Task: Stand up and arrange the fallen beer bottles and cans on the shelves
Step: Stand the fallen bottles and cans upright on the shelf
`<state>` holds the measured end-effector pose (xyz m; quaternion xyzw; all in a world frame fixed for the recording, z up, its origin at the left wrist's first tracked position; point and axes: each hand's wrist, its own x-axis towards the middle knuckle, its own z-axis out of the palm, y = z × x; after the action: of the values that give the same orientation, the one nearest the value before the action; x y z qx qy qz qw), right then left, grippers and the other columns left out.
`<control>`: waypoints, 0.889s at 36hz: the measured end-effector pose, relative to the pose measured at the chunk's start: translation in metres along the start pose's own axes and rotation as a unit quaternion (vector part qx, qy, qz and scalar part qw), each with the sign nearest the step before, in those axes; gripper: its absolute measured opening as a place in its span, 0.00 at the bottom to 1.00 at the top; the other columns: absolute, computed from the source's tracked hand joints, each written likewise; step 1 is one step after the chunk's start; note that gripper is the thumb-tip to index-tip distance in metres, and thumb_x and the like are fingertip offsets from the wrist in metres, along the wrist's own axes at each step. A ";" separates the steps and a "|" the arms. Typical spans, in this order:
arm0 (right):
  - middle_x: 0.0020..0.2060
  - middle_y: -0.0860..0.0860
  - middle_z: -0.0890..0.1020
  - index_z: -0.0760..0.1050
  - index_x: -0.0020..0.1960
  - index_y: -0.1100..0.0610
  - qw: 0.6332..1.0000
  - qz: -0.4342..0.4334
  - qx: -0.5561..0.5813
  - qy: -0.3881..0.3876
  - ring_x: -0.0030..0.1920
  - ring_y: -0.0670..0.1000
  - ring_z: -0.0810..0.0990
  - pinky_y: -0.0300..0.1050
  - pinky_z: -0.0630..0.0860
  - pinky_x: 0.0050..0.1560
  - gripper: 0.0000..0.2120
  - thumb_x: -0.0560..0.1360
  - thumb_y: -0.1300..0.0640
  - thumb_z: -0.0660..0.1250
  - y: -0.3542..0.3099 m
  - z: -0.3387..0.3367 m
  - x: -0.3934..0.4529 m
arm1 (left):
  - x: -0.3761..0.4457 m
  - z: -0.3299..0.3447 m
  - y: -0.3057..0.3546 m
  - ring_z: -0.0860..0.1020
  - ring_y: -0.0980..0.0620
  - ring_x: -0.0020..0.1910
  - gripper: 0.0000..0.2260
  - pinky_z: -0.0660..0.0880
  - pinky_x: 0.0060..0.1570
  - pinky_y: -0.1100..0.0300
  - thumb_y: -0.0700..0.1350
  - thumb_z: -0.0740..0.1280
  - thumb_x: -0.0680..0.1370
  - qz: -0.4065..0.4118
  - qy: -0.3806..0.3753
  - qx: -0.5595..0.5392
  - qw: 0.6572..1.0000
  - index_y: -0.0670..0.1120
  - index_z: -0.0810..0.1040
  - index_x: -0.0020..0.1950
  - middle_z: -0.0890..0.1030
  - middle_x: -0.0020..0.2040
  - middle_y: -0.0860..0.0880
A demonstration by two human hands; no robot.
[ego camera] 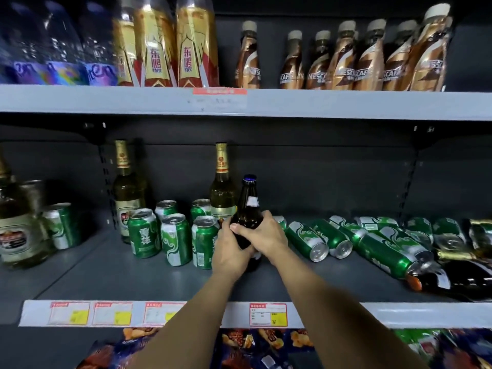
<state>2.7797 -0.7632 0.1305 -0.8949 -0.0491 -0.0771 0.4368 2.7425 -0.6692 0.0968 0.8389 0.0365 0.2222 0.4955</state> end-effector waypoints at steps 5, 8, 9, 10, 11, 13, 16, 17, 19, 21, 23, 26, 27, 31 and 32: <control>0.50 0.48 0.81 0.69 0.58 0.51 1.000 0.010 -0.015 -0.004 0.51 0.52 0.81 0.46 0.78 0.49 0.32 0.64 0.32 0.72 0.002 0.005 0.004 | 0.004 0.010 -0.014 0.72 0.47 0.65 0.32 0.74 0.56 0.49 0.44 0.73 0.72 0.002 0.026 0.041 0.999 0.51 0.62 0.72 0.75 0.64 0.50; 0.52 0.49 0.81 0.68 0.59 0.52 0.999 -0.013 -0.023 -0.028 0.53 0.53 0.80 0.51 0.77 0.54 0.32 0.67 0.30 0.68 0.007 0.001 0.009 | 0.003 0.016 -0.015 0.68 0.47 0.69 0.35 0.71 0.58 0.49 0.46 0.72 0.73 -0.005 0.048 0.044 0.998 0.51 0.58 0.76 0.71 0.69 0.49; 0.54 0.50 0.80 0.68 0.61 0.52 0.999 -0.018 -0.024 -0.045 0.55 0.53 0.79 0.52 0.75 0.57 0.32 0.69 0.29 0.64 0.008 -0.002 0.009 | 0.000 0.017 -0.015 0.67 0.47 0.69 0.36 0.71 0.59 0.49 0.47 0.73 0.73 -0.004 0.062 0.040 0.997 0.51 0.57 0.76 0.70 0.70 0.49; 0.56 0.50 0.80 0.67 0.63 0.51 0.998 -0.020 -0.020 -0.065 0.57 0.54 0.78 0.52 0.74 0.59 0.32 0.71 0.28 0.60 0.011 -0.005 0.009 | -0.003 0.019 -0.014 0.67 0.48 0.70 0.37 0.71 0.59 0.49 0.48 0.73 0.73 0.000 0.085 0.041 0.996 0.50 0.57 0.77 0.69 0.70 0.48; 0.58 0.51 0.79 0.66 0.66 0.50 0.997 -0.023 -0.014 -0.077 0.60 0.55 0.77 0.52 0.72 0.61 0.33 0.73 0.27 0.56 0.015 -0.008 0.010 | -0.008 0.020 -0.012 0.67 0.48 0.69 0.37 0.71 0.59 0.49 0.49 0.74 0.73 0.006 0.113 0.046 0.992 0.49 0.58 0.76 0.69 0.69 0.47; 0.62 0.52 0.78 0.64 0.71 0.48 0.997 -0.055 -0.043 -0.041 0.65 0.56 0.73 0.53 0.69 0.65 0.33 0.74 0.29 0.54 0.025 -0.017 0.011 | -0.015 0.023 -0.010 0.68 0.46 0.65 0.33 0.71 0.57 0.48 0.49 0.73 0.72 0.040 0.186 0.051 0.980 0.45 0.64 0.73 0.71 0.64 0.45; 0.63 0.54 0.76 0.64 0.71 0.53 0.973 -0.105 -0.193 0.077 0.65 0.57 0.70 0.53 0.68 0.62 0.28 0.79 0.36 0.54 0.046 -0.041 0.015 | -0.021 0.033 0.002 0.71 0.44 0.56 0.25 0.68 0.55 0.51 0.51 0.65 0.71 0.124 0.256 0.056 0.957 0.41 0.70 0.64 0.73 0.55 0.43; 0.63 0.55 0.76 0.64 0.70 0.55 0.962 -0.101 -0.241 0.086 0.65 0.58 0.70 0.53 0.68 0.61 0.27 0.80 0.38 0.53 0.054 -0.050 0.018 | -0.022 0.040 0.007 0.71 0.45 0.54 0.23 0.68 0.53 0.52 0.51 0.62 0.70 0.149 0.257 0.064 0.953 0.41 0.71 0.62 0.74 0.53 0.43; 0.65 0.56 0.72 0.63 0.70 0.56 0.948 -0.065 -0.304 0.060 0.66 0.58 0.69 0.53 0.68 0.61 0.27 0.80 0.38 0.54 0.074 -0.065 0.025 | -0.024 0.057 0.018 0.72 0.46 0.51 0.18 0.70 0.50 0.51 0.48 0.61 0.72 0.181 0.234 0.082 0.952 0.42 0.72 0.58 0.73 0.51 0.44; 0.67 0.56 0.70 0.61 0.70 0.57 0.940 -0.041 -0.339 0.020 0.67 0.58 0.67 0.53 0.68 0.62 0.29 0.79 0.37 0.56 0.091 -0.075 0.029 | -0.027 0.077 0.028 0.74 0.46 0.52 0.12 0.73 0.48 0.50 0.44 0.63 0.74 0.177 0.175 0.098 0.963 0.44 0.72 0.57 0.73 0.52 0.47; 0.67 0.56 0.69 0.60 0.71 0.57 0.919 -0.063 -0.390 0.002 0.66 0.58 0.68 0.52 0.69 0.59 0.33 0.76 0.34 0.59 0.102 -0.080 0.030 | -0.029 0.100 0.034 0.74 0.46 0.56 0.12 0.73 0.48 0.50 0.40 0.64 0.76 0.141 0.085 0.122 0.979 0.46 0.72 0.59 0.72 0.56 0.48; 0.66 0.57 0.70 0.54 0.74 0.58 0.873 -0.110 -0.474 -0.003 0.63 0.58 0.71 0.50 0.70 0.57 0.42 0.72 0.34 0.66 0.113 -0.080 0.032 | -0.027 0.127 0.036 0.70 0.46 0.61 0.16 0.71 0.48 0.50 0.39 0.62 0.77 0.080 -0.002 0.186 0.979 0.48 0.69 0.64 0.68 0.61 0.48; 0.66 0.58 0.70 0.52 0.75 0.59 0.866 -0.117 -0.486 -0.001 0.63 0.58 0.72 0.50 0.70 0.56 0.45 0.71 0.36 0.68 0.116 -0.080 0.033 | -0.027 0.132 0.035 0.70 0.45 0.63 0.18 0.71 0.49 0.50 0.39 0.62 0.77 0.061 -0.022 0.197 0.978 0.49 0.68 0.66 0.68 0.63 0.48; 0.63 0.57 0.72 0.53 0.73 0.60 0.873 -0.153 -0.463 0.018 0.59 0.56 0.75 0.48 0.70 0.54 0.42 0.71 0.42 0.70 0.127 -0.082 0.034 | -0.023 0.144 0.033 0.67 0.44 0.67 0.25 0.71 0.54 0.50 0.36 0.61 0.75 0.009 -0.057 0.203 0.978 0.48 0.64 0.71 0.65 0.67 0.46; 0.62 0.57 0.72 0.54 0.72 0.60 0.883 -0.156 -0.443 0.020 0.59 0.56 0.75 0.48 0.70 0.54 0.40 0.72 0.42 0.70 0.128 -0.085 0.034 | -0.022 0.144 0.033 0.67 0.44 0.67 0.27 0.71 0.55 0.50 0.35 0.62 0.74 -0.001 -0.057 0.202 0.978 0.48 0.63 0.72 0.65 0.68 0.46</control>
<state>2.8253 -0.9078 0.0892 -0.9742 -0.1399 -0.1757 -0.0222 2.7768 -0.8097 0.0579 0.9330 0.0529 0.1613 0.3174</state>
